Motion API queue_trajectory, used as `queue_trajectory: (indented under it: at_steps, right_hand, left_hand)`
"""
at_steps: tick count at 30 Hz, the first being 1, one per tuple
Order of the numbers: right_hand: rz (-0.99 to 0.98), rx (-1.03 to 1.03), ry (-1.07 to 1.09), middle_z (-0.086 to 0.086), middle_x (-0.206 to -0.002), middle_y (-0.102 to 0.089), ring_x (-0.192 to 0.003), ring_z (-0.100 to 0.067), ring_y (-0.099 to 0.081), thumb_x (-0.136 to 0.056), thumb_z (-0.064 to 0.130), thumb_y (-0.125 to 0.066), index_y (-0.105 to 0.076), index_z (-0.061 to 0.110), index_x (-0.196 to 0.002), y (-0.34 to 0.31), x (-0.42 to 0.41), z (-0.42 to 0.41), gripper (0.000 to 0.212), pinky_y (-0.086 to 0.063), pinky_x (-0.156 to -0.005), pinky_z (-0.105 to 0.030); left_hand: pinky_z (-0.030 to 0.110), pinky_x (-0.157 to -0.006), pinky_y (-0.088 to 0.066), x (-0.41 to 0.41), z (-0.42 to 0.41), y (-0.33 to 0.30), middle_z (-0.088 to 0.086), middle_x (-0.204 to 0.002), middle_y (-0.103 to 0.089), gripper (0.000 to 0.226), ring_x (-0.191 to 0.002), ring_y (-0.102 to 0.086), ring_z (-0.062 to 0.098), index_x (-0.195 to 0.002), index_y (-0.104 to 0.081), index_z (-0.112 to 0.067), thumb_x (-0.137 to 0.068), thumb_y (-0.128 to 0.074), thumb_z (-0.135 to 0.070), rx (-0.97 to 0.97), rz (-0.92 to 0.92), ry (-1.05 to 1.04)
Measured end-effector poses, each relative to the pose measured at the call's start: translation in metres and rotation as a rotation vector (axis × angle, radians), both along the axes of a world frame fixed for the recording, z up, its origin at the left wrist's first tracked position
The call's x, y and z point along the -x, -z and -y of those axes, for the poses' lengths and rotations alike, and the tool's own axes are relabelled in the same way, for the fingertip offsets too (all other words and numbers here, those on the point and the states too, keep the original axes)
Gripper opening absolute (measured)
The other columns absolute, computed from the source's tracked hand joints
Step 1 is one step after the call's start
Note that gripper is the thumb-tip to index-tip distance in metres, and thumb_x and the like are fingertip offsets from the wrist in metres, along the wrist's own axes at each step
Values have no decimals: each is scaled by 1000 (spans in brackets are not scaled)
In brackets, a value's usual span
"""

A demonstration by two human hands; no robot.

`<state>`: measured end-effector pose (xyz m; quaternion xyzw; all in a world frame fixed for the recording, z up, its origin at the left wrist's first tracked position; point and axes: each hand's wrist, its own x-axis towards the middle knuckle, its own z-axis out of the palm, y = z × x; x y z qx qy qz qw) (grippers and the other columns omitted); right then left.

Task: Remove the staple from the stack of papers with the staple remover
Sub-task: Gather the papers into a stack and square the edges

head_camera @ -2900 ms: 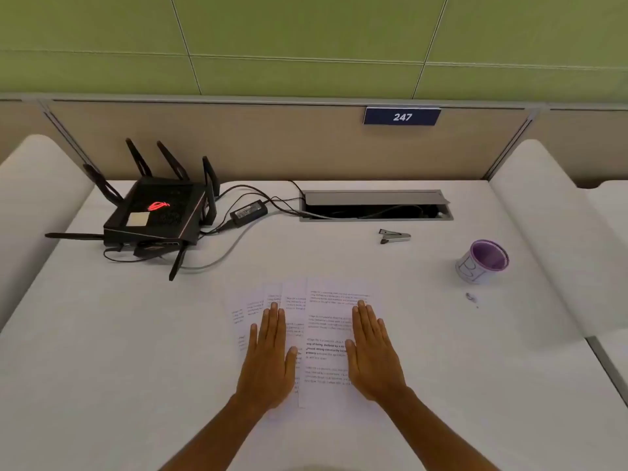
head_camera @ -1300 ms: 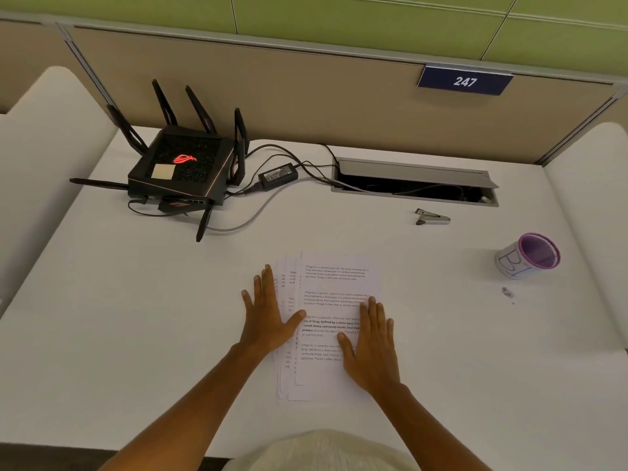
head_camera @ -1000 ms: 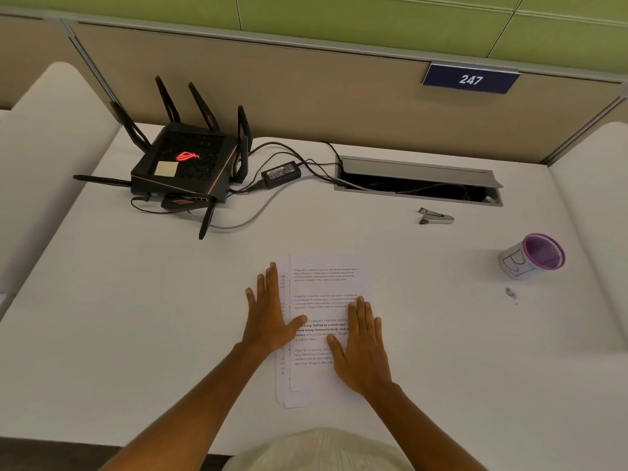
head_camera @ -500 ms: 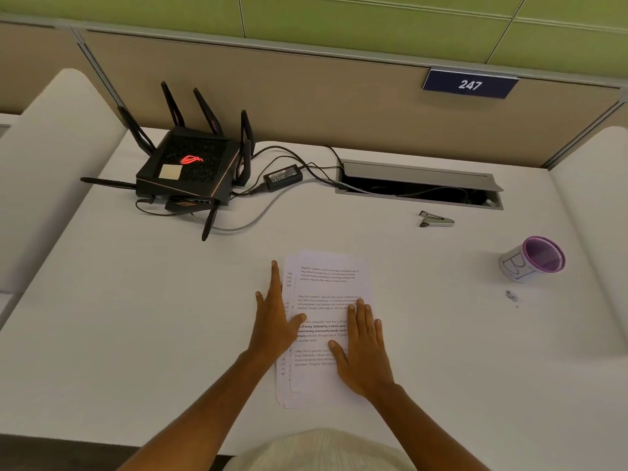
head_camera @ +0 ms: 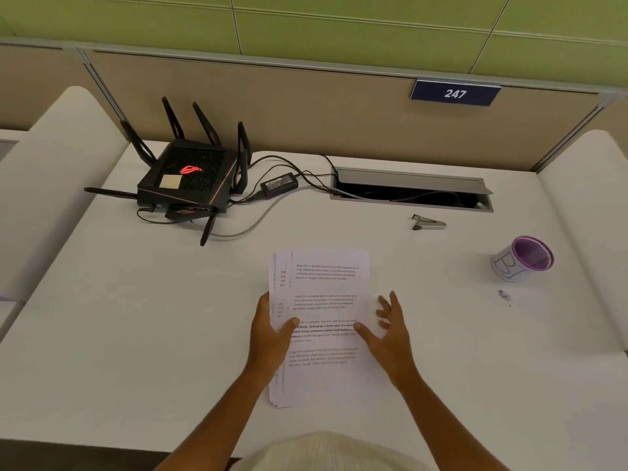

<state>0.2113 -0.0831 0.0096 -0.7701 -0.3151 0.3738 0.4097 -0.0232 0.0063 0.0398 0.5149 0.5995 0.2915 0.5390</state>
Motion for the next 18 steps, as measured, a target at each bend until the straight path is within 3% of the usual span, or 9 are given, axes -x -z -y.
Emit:
queue_trajectory:
  at_steps: [3,7,12,18]
  right_hand:
    - [-225,29,-40,1,-130,-70,-114,-15,-69,-78,28,-90,-28,25,-161,-18,-21,-2,103,-56,-94,-31]
    - [-482,-1,-81,-4,-126,-76,-114,-23,-74,-82,19,-86,-52,17,-143,-33,-25,-1,70,-61,-92,-38]
    - [-496,-10,-36,-1,-127,-75,-112,-21,-74,-96,10,-72,-60,19,-132,-39,-6,-2,39,-61,-97,-46]
    - [-440,-16,20,-1,-124,-76,-107,-19,-76,-97,7,-68,-65,23,-127,-57,3,-3,34,-63,-92,-43]
  left_hand:
    - [21,-71,-65,4,-2,-13,-9,-129,-64,57,-115,-68,17,-138,-47,-30,-93,-79,-15,19,64,50]
    - [34,-85,-67,5,-1,-22,-9,-131,-68,58,-115,-71,16,-139,-49,-30,-92,-79,-14,48,123,90]
    - [40,-94,-65,-3,5,-27,-6,-131,-70,46,-115,-72,16,-135,-51,-33,-98,-73,-17,115,147,142]
    - [24,-76,-65,-12,8,-40,-4,-125,-73,39,-108,-74,15,-130,-56,-30,-99,-71,-14,50,152,82]
